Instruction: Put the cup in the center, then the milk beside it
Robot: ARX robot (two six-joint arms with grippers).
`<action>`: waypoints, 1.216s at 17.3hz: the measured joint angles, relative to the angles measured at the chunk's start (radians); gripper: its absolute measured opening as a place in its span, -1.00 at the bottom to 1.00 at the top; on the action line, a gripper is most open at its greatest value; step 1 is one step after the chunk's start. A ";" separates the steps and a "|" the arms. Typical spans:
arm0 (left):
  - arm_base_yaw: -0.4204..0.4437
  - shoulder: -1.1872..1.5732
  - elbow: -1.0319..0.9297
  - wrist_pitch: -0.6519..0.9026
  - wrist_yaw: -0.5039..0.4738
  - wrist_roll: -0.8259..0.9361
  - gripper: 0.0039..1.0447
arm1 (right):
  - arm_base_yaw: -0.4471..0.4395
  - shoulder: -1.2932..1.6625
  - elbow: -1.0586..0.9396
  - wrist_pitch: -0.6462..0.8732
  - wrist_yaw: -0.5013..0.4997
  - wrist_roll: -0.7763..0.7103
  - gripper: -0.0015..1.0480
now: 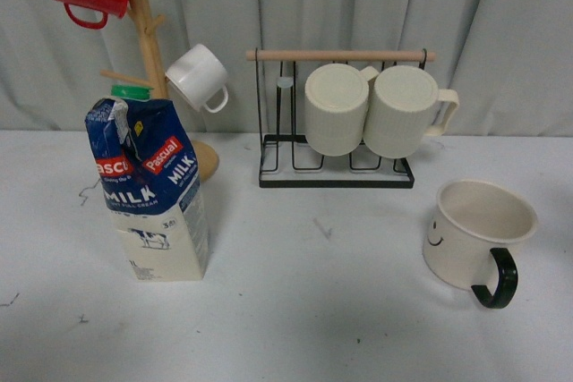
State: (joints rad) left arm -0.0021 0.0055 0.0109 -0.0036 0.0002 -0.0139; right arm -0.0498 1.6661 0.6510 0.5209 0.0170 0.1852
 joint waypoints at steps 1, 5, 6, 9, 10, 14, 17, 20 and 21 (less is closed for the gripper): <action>0.000 0.000 0.000 0.000 0.000 0.000 0.88 | 0.032 0.080 0.051 -0.050 0.021 0.024 0.87; 0.000 0.000 0.000 0.000 0.000 0.000 0.88 | 0.097 0.188 0.200 -0.190 0.038 0.095 0.87; 0.000 0.000 0.000 0.000 0.000 0.000 0.88 | 0.103 0.211 0.226 -0.219 0.037 0.105 0.87; 0.000 0.000 0.000 0.000 0.000 0.000 0.88 | 0.109 0.281 0.287 -0.297 0.035 0.121 0.87; 0.000 0.000 0.000 0.000 0.000 0.000 0.88 | 0.116 0.299 0.306 -0.329 0.032 0.122 0.87; 0.000 0.000 0.000 0.000 0.000 0.000 0.88 | 0.137 0.343 0.345 -0.363 0.019 0.121 0.87; 0.000 0.000 0.000 0.000 0.000 0.000 0.88 | 0.134 0.344 0.343 -0.356 0.024 0.121 0.46; 0.000 0.000 0.000 0.000 0.000 0.000 0.88 | 0.127 0.344 0.335 -0.351 0.028 0.119 -0.10; 0.000 0.000 0.000 0.000 0.000 0.000 0.88 | 0.126 0.344 0.334 -0.349 0.029 0.117 -0.31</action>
State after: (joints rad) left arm -0.0021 0.0055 0.0109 -0.0036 -0.0002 -0.0139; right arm 0.0761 2.0098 0.9848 0.1722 0.0460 0.3027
